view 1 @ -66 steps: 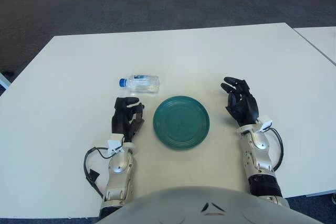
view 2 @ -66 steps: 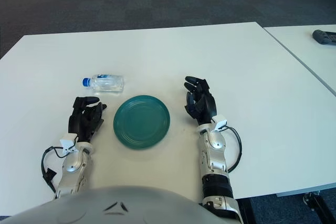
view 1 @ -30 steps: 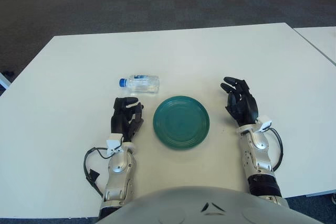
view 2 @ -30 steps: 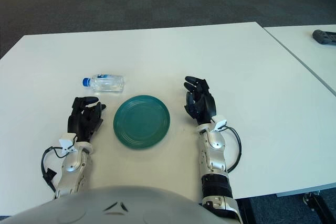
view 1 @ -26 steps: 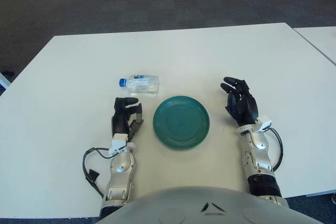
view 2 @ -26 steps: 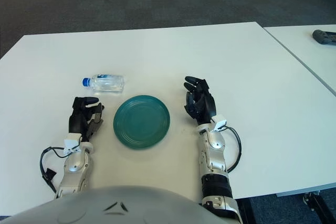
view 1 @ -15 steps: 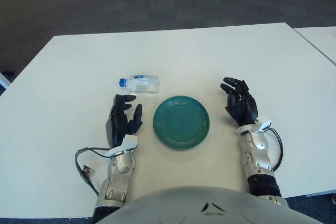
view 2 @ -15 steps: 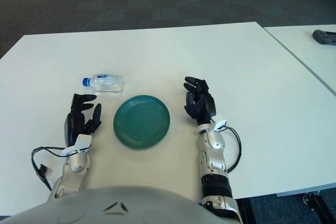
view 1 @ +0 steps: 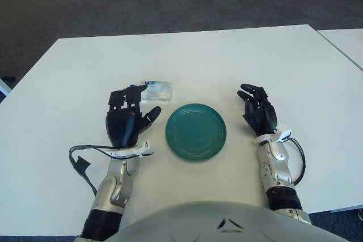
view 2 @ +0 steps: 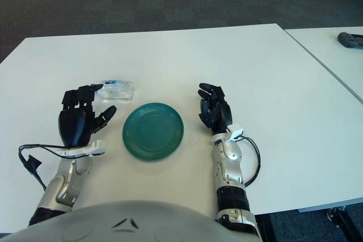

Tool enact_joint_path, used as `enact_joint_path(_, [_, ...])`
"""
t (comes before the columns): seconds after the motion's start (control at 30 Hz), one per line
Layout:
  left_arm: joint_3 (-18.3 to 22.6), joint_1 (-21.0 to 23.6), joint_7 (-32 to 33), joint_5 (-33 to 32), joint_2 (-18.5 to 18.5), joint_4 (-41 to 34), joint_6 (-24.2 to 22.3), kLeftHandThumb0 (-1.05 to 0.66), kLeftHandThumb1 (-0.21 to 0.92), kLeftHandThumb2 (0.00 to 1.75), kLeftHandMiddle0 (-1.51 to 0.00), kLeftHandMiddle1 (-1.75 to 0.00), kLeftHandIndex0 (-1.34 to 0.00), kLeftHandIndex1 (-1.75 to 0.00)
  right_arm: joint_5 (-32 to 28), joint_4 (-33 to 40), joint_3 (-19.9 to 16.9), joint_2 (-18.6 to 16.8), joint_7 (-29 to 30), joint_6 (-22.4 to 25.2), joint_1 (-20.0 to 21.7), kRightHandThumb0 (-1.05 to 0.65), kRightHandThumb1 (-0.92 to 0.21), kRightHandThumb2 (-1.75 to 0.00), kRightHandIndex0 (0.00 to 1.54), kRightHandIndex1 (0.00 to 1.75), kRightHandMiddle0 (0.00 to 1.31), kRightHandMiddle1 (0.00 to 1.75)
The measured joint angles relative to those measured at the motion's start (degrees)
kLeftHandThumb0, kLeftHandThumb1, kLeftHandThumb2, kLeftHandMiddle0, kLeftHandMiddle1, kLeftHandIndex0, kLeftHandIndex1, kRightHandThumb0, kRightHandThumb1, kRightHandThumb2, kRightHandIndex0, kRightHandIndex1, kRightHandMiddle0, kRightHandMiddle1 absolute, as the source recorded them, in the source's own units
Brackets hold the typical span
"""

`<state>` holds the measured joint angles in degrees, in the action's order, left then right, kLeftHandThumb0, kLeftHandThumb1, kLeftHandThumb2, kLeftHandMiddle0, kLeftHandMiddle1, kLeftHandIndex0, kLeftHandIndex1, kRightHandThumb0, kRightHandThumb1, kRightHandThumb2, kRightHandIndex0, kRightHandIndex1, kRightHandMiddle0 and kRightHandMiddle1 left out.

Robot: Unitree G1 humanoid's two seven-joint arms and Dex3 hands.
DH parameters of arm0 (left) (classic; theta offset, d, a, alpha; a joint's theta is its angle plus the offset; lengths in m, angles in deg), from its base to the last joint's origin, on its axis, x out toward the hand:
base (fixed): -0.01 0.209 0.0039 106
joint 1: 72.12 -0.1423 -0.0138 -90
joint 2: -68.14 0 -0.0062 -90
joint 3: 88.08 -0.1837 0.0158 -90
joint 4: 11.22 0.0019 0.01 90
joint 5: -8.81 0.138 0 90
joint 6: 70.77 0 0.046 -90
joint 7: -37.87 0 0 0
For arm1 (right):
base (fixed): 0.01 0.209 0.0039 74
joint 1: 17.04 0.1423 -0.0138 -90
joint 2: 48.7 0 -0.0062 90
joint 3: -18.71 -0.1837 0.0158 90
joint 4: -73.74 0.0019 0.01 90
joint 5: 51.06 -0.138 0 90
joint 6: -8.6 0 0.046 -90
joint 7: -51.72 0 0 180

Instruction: Put the bottle into the plate.

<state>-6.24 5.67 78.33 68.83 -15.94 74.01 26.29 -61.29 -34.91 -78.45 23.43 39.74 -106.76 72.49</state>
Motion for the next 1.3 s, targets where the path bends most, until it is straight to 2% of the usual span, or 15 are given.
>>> enact_joint_path(0.07, [-0.48,0.32,-0.62,0.69,-0.51,-0.72,-0.70,-1.04,0.92,0.53,-0.26,-0.13,0.00,-0.73,-0.01,-0.21,-0.01,0.00,-0.04,-0.07,0.14,-0.60,-0.92,-0.46,0.57,0.88,0.20,1.05])
enact_joint_path(0.13, [-1.32,0.46,-2.42,1.65,-1.13,-2.17,-1.99,-1.05,0.92,0.63,-0.16,-0.06,0.00,-0.50,-0.02,-0.48,-0.03,-0.01,-0.07,-0.15,0.38,-0.61,-0.92,-0.46,0.57,0.88,0.20,1.06])
enact_joint_path(0.23, [-2.35,0.59,-5.84,3.25,-1.58,-4.34,-3.96,-1.05,0.92,0.75,-0.07,-0.02,0.00,-0.28,-0.02,-0.92,-0.06,-0.01,-0.08,-0.27,0.77,-0.61,-0.92,-0.47,0.57,0.88,0.21,1.06])
enact_joint_path(0.33, [-3.45,0.89,-9.82,4.58,-2.24,-6.00,-5.78,-1.05,0.92,0.86,-0.02,-0.01,0.00,-0.10,-0.03,-1.50,-0.10,-0.01,-0.09,-0.52,1.30,-0.61,-0.92,-0.48,0.58,0.89,0.21,1.06])
enact_joint_path(0.4, [-4.02,1.20,-12.33,5.47,-2.78,-6.69,-6.70,-1.05,0.92,0.91,-0.01,0.00,0.00,-0.05,-0.02,-1.88,-0.14,0.00,-0.09,-0.77,1.59,-0.62,-0.92,-0.48,0.58,0.89,0.21,1.06])
enact_joint_path(0.53, [-4.60,3.00,-16.58,6.05,-4.45,-6.41,-7.81,-1.05,0.92,0.98,0.00,0.00,0.00,-0.01,-0.01,-2.46,-0.16,0.03,-0.09,-1.19,2.00,-0.63,-0.92,-0.49,0.58,0.89,0.21,1.05])
enact_joint_path(0.73, [-4.72,9.00,-22.17,6.69,-8.50,-3.29,-8.75,-1.05,0.92,1.05,0.00,0.00,0.00,0.00,0.00,-3.28,-0.11,-0.04,-0.17,-2.00,2.58,-0.64,-0.92,-0.49,0.58,0.90,0.21,1.05])
enact_joint_path(0.93, [-4.87,13.74,-25.50,5.45,-12.48,1.08,-7.55,-1.05,0.92,1.09,0.00,0.00,0.00,0.00,0.10,-3.48,-0.03,-0.35,-0.14,-3.10,2.80,-0.66,-0.92,-0.49,0.57,0.91,0.21,1.05])
enact_joint_path(1.3, [-6.60,18.04,-27.28,0.86,-13.40,10.94,-6.74,-1.05,0.92,0.98,0.00,0.00,0.00,0.00,0.24,-3.55,0.21,-0.38,-0.39,-4.33,2.68,-0.70,-0.92,-0.49,0.57,0.92,0.22,1.05])
